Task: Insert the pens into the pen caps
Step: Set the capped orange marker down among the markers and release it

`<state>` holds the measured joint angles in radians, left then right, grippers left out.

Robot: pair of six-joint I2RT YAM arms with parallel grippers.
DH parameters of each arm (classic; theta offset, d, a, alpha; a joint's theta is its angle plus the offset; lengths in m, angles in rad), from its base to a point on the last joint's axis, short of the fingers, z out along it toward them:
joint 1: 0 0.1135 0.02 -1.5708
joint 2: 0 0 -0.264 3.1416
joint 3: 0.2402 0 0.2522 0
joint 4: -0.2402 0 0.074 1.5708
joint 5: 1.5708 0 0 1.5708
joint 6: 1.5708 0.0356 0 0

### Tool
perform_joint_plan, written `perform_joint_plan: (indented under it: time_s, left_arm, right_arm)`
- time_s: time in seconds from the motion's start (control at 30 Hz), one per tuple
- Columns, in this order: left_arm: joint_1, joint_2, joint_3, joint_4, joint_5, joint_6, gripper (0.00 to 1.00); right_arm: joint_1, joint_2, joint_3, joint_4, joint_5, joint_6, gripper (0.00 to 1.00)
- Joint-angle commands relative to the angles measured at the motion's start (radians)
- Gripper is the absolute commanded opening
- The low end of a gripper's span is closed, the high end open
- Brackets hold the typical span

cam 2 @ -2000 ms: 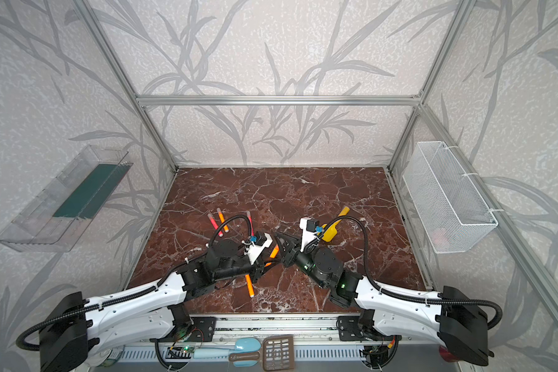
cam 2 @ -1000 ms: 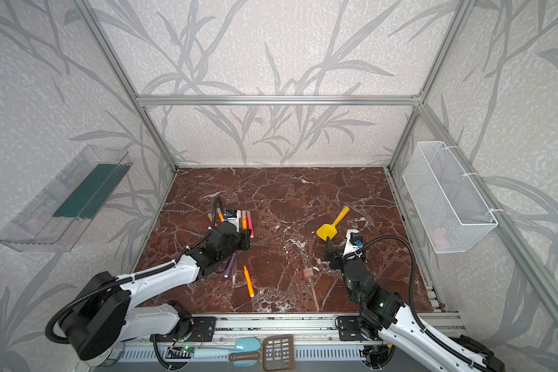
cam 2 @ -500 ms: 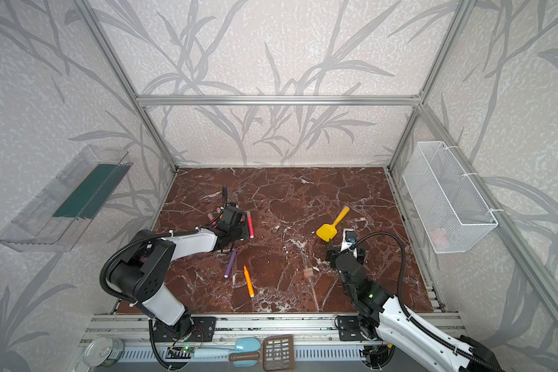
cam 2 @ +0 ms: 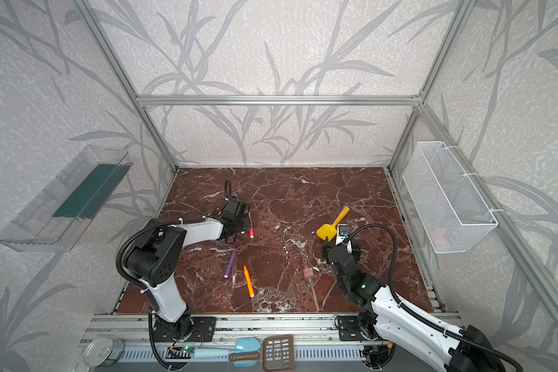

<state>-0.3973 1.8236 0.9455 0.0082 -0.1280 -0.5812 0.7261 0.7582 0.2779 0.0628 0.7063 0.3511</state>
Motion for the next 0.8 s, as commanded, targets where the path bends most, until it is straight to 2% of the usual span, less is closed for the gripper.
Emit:
perform_joint_plan:
  time_s: [0.0, 0.17, 0.37, 0.57, 0.77]
  left_arm:
    - [0.006, 0.024, 0.011, -0.078, 0.001, -0.021, 0.25]
    - [0.006, -0.012, 0.01, -0.098, -0.034, -0.015, 0.34]
    - [0.002, -0.133, -0.006, -0.159, -0.016, -0.007, 0.35]
    - [-0.044, -0.391, -0.122, -0.176, -0.039, -0.025, 0.37]
    - [-0.119, -0.652, -0.271, -0.276, -0.144, -0.056, 0.38]
  right_arm:
    - [-0.005, -0.021, 0.014, 0.014, 0.024, 0.014, 0.86]
    - [-0.005, -0.04, 0.005, 0.02, 0.021, 0.013, 0.86]
    - [-0.005, -0.054, -0.005, 0.028, 0.025, 0.015, 0.86]
    - [-0.009, -0.046, -0.005, 0.042, 0.028, 0.009, 0.86]
    - [-0.011, -0.065, -0.009, 0.028, 0.005, 0.012, 0.86]
